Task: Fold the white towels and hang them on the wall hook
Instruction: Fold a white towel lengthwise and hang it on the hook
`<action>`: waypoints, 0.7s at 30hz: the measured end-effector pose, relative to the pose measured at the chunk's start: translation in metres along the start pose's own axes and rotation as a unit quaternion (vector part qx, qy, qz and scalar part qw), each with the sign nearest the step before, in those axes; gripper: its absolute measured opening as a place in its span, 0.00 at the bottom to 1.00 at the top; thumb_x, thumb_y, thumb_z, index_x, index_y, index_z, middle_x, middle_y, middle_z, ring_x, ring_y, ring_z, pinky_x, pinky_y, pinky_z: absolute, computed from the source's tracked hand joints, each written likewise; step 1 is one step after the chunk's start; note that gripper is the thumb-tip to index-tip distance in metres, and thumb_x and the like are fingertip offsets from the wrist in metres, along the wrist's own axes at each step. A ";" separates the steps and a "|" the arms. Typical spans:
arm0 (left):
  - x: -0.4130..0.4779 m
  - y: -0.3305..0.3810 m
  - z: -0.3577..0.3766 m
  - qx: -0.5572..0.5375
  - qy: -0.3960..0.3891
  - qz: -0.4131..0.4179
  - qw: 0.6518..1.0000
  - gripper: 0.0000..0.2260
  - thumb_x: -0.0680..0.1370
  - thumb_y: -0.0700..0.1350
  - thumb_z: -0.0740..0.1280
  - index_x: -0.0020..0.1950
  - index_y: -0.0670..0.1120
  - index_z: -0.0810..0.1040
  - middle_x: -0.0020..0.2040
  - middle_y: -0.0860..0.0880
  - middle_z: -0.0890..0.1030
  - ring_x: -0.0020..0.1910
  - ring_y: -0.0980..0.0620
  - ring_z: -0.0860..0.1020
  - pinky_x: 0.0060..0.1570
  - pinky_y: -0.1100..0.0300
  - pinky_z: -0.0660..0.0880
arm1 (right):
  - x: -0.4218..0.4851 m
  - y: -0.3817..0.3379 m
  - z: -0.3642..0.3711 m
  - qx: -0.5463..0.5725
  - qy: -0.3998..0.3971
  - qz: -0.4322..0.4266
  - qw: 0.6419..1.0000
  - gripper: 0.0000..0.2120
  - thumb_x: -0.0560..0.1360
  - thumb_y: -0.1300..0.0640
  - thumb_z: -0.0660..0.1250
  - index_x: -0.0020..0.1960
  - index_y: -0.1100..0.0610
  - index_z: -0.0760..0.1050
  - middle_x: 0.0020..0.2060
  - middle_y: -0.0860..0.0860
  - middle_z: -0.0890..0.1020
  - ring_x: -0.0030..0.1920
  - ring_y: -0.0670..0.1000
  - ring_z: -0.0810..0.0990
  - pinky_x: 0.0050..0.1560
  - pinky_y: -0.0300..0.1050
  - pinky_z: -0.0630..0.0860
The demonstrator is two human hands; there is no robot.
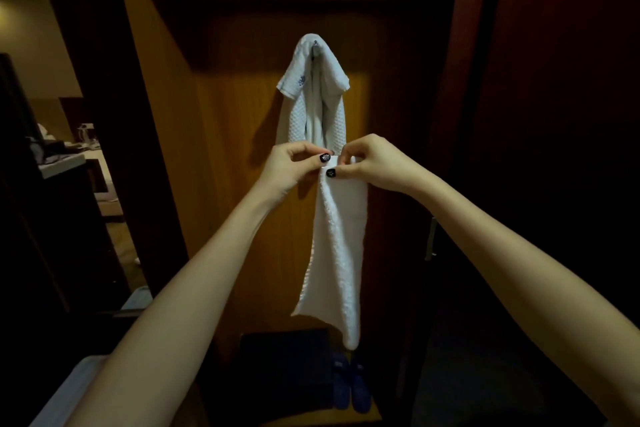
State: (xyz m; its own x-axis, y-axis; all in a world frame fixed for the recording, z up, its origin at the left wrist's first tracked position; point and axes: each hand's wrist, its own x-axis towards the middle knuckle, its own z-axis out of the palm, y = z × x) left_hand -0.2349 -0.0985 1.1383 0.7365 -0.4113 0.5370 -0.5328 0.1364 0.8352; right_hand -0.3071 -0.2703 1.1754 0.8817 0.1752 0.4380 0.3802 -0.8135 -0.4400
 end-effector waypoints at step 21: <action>-0.003 0.000 0.011 0.026 0.071 0.047 0.996 0.09 0.73 0.34 0.70 0.51 0.43 0.77 0.50 0.42 0.80 0.50 0.51 0.78 0.49 0.62 0.76 | -0.007 0.012 0.004 0.152 0.096 0.009 0.984 0.18 0.74 0.51 0.72 0.42 0.66 0.74 0.34 0.58 0.75 0.34 0.48 0.70 0.35 0.42 0.63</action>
State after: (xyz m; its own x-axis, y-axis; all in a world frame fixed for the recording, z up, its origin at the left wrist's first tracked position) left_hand -0.2415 -0.1069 1.1349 0.7322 -0.2667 0.6268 -0.6202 0.1195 0.7753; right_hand -0.3071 -0.2789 1.1637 0.8310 0.0309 0.5554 0.4568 -0.6076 -0.6497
